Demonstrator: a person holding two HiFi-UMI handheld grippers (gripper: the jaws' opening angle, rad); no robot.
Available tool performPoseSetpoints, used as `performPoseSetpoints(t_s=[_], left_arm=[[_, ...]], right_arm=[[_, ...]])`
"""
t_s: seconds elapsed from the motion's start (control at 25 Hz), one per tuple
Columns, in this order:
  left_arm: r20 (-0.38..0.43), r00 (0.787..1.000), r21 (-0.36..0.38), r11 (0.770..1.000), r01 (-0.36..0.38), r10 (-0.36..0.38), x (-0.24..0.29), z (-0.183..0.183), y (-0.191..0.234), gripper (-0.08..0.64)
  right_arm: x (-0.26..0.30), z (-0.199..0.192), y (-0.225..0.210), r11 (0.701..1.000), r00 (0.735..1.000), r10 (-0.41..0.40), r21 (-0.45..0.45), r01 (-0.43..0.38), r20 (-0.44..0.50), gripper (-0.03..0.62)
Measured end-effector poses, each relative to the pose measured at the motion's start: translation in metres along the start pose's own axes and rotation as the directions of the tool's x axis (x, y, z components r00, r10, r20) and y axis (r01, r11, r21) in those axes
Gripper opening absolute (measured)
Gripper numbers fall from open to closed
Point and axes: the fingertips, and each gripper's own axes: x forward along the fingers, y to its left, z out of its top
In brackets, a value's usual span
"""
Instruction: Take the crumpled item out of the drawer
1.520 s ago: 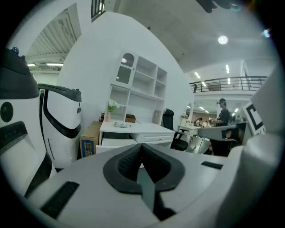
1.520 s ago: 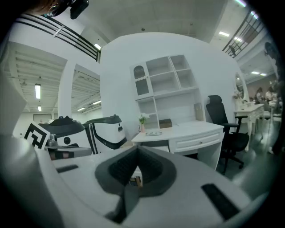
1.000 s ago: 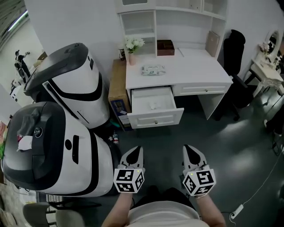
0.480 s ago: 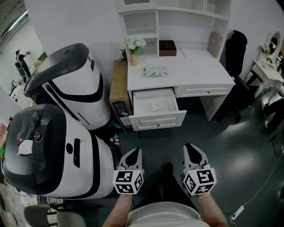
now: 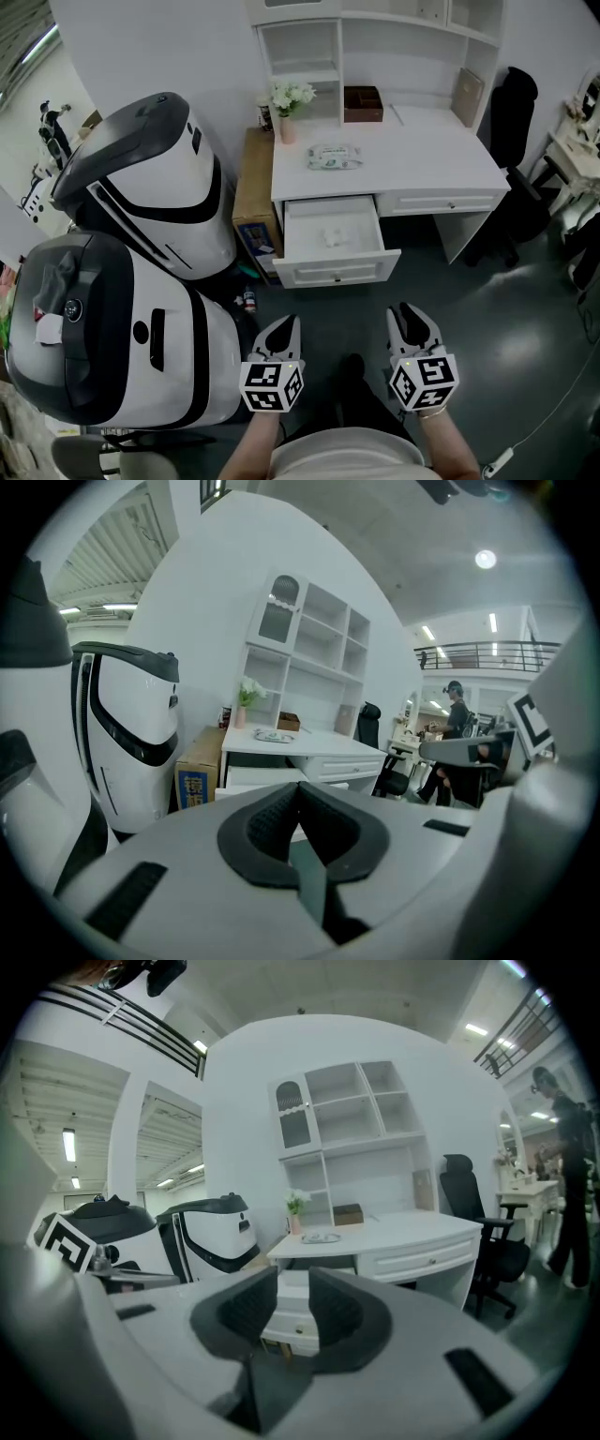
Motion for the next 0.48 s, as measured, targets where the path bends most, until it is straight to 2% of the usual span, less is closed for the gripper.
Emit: performPoseSetpoints(t_s=[0.48], left_arm=[[-0.005,0.999,0.002,0.999,-0.046,0.046,0.090,0.033,0.003,-0.009]], right_arm=[[0.085,0.026,-0.052,0.997,0.997,0.072,0.007,-0.072,-0.032,0.097]])
